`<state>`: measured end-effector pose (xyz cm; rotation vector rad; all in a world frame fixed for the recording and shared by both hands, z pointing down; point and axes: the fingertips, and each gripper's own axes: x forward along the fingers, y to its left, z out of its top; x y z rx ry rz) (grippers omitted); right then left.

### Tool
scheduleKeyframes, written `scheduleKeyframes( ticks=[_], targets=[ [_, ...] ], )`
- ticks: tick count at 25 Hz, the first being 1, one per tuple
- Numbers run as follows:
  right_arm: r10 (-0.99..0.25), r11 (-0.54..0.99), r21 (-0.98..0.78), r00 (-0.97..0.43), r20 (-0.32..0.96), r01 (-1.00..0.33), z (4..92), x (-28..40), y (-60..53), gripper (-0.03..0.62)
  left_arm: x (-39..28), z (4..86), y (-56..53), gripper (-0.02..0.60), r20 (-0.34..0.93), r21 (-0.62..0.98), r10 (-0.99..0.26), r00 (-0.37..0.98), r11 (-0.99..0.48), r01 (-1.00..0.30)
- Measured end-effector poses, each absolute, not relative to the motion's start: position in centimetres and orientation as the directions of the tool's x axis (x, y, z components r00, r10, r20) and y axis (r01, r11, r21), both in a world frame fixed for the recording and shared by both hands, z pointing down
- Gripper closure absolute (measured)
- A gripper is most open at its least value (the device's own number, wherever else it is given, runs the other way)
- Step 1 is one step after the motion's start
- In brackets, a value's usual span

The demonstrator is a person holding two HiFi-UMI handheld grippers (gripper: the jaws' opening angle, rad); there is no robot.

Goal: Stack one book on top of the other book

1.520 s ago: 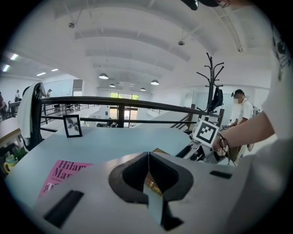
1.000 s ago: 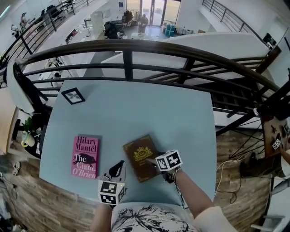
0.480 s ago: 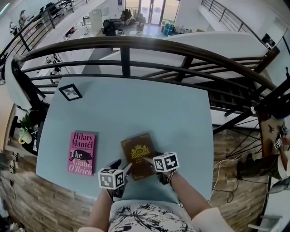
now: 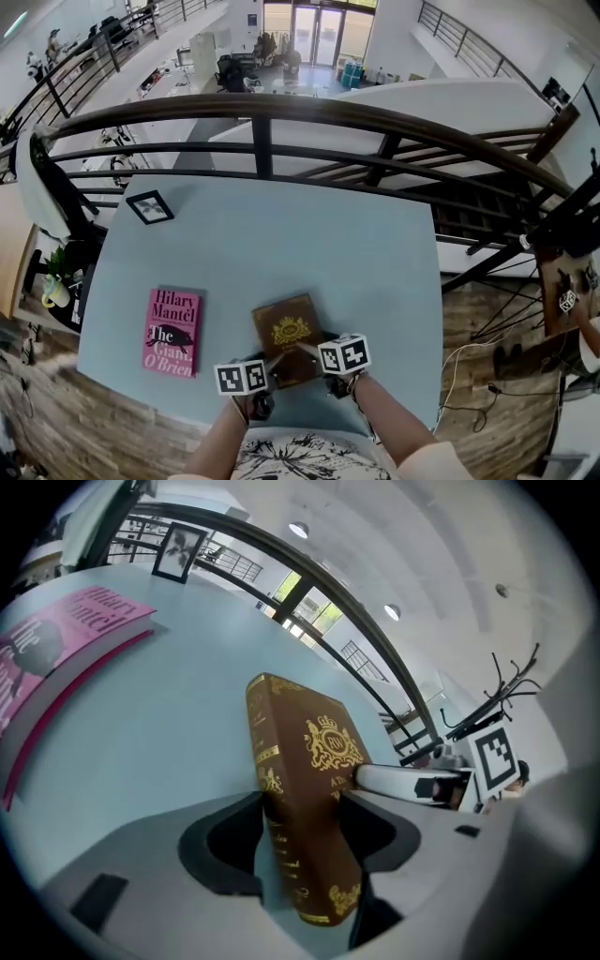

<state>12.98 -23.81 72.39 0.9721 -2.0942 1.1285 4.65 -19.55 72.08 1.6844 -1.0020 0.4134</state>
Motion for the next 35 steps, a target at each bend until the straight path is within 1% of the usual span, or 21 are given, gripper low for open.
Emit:
scheduleKeyframes(
  ticks=[7, 13, 18, 24, 30, 35],
  targets=[
    [-0.353, 0.36, -0.414, -0.533, 0.769, -0.836, 72.1, 12.8, -23.7, 0.295, 4.3, 71.9, -19.5, 0.347, 0.714, 0.589, -0.418, 0.562, -0.076, -0.805],
    [-0.391, 0.344, -0.411, -0.527, 0.755, -0.844, 70.1, 11.7, -22.9, 0.295, 3.0, 69.9, -19.3, 0.347, 0.709, 0.551, -0.43, 0.559, -0.156, -0.82],
    [-0.423, 0.342, -0.402, -0.521, 0.741, -0.849, 67.9, 9.4, -22.6, 0.296, 0.7, 67.8, -19.1, 0.347, 0.7, 0.538, -0.442, 0.562, -0.191, -0.821],
    [-0.47, 0.313, -0.398, -0.505, 0.724, -0.862, 65.6, 4.1, -22.9, 0.296, -4.7, 65.7, -19.8, 0.347, 0.703, 0.503, -0.43, 0.567, -0.264, -0.823],
    [-0.508, 0.267, -0.403, -0.483, 0.713, -0.875, 63.9, -3.5, -23.4, 0.296, -12.5, 64.0, -20.9, 0.347, 0.705, 0.485, -0.406, 0.582, -0.323, -0.813],
    [-0.516, 0.244, -0.39, -0.459, 0.724, -0.888, 63.7, -9.7, -23.7, 0.296, -19.0, 63.7, -21.7, 0.347, 0.717, 0.472, -0.384, 0.581, -0.346, -0.811]
  ],
)
